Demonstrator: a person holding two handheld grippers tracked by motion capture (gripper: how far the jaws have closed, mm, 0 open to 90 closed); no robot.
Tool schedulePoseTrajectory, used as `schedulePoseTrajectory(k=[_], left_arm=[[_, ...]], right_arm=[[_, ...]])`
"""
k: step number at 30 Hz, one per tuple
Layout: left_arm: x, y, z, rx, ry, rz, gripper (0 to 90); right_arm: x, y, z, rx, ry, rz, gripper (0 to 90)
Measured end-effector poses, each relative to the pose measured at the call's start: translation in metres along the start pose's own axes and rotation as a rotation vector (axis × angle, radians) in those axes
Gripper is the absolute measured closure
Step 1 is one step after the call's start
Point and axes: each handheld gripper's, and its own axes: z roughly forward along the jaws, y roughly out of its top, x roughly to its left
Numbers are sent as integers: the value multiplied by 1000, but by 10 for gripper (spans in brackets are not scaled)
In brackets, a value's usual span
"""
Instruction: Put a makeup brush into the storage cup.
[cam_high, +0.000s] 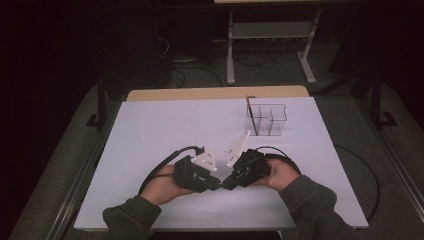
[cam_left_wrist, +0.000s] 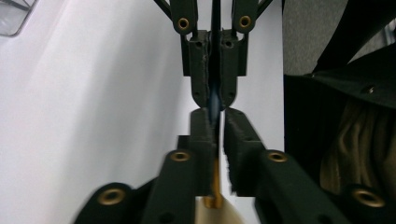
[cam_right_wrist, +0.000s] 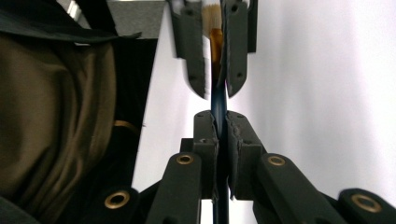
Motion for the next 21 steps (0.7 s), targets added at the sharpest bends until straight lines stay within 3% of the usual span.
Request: schedulePoseTrajectory(k=[12, 17, 21], left_arm=[[3, -10, -5, 11, 16, -39, 662], [4, -13, -7, 14, 10, -49, 676], [5, -13, -7, 14, -1, -41, 767]], right_arm=[[2, -8, -6, -41, -20, -1, 829], [2, -11, -9, -55, -20, 13, 828], [3, -13, -10, -69, -31, 7, 828]])
